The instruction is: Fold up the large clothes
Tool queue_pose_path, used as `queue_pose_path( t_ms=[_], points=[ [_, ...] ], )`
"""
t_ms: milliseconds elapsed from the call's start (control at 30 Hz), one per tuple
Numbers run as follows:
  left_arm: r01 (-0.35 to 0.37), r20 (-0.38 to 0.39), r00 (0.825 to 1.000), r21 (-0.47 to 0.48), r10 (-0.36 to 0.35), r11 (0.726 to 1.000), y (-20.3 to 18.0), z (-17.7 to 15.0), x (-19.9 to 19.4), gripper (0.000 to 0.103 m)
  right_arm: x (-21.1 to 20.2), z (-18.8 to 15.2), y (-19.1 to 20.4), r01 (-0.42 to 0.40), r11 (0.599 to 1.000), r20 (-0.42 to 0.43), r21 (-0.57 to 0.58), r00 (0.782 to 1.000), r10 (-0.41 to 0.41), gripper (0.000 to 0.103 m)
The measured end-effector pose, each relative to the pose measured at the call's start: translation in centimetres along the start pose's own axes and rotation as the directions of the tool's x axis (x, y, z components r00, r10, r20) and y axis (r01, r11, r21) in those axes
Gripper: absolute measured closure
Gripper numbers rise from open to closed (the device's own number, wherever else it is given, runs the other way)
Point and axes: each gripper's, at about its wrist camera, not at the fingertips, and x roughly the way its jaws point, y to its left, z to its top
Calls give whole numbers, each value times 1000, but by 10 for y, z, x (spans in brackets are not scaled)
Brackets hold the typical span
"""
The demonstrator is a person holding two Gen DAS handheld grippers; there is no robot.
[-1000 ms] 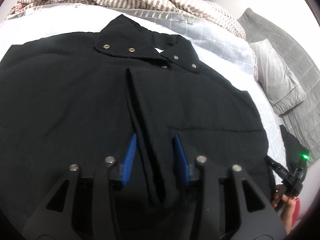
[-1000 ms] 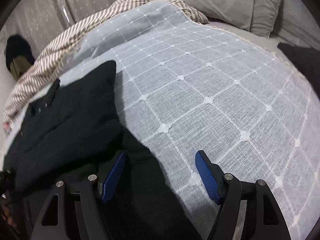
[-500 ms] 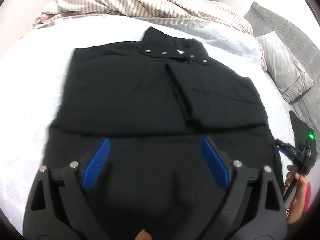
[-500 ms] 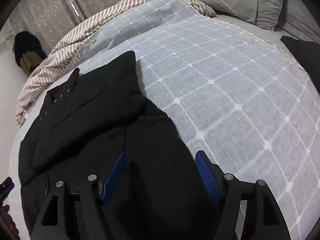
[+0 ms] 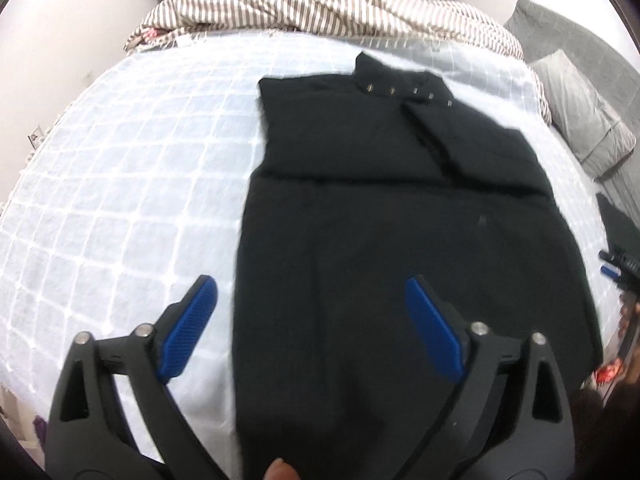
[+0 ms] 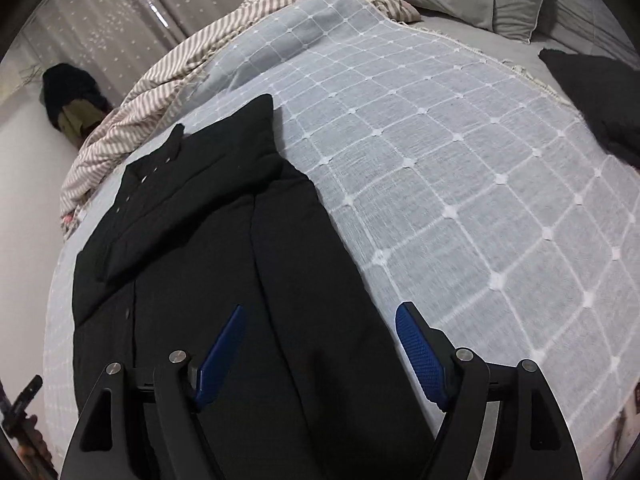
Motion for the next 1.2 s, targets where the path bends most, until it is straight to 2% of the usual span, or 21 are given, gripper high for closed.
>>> queue_pose_path(
  t_ms=[100,267,400,533,633,667,733,800,900,1100,1200],
  points=[
    [15,-38,999,6,-15,1000,10,-17,-3,2,-9,-11,-4,-24,1000,-19,-14,1000,24,23],
    [41,-122,992,-8,-42,999,27,-42,3,2,-18,-35,-10,-24,997,-56,-71,998,20,23],
    [48,-239,970,10,-44,999,37,-63,19,2,-22,-54,-26,-26,996,-87,-86,996,18,23],
    [38,-287,957,14,-33,999,46,-76,33,2,-23,-67,-46,-27,998,-112,-63,994,20,23],
    [91,-323,941,-44,-101,995,54,-83,45,2,-21,-74,-59,-16,999,-134,-39,991,11,23],
    [114,-343,931,-64,-129,991,55,-87,52,2,-20,-76,-63,-15,999,-140,-36,990,10,23],
    [128,-359,922,-70,-145,989,55,-92,60,1,-14,-81,-71,-45,999,-169,-18,985,41,23],
    [130,-350,926,-52,-140,990,53,-93,61,1,-10,-86,-77,-92,996,-189,11,978,93,22],
    [138,-342,928,-46,-145,989,52,-93,61,1,-13,-92,-82,-142,990,-160,20,977,143,16],
    [166,-326,928,-75,-181,983,53,-100,54,1,-18,-99,-89,-219,974,-129,51,966,224,14],
    [211,-315,921,-93,-230,973,50,-103,52,1,-13,-103,-90,-355,926,-152,131,915,373,14]
  ],
)
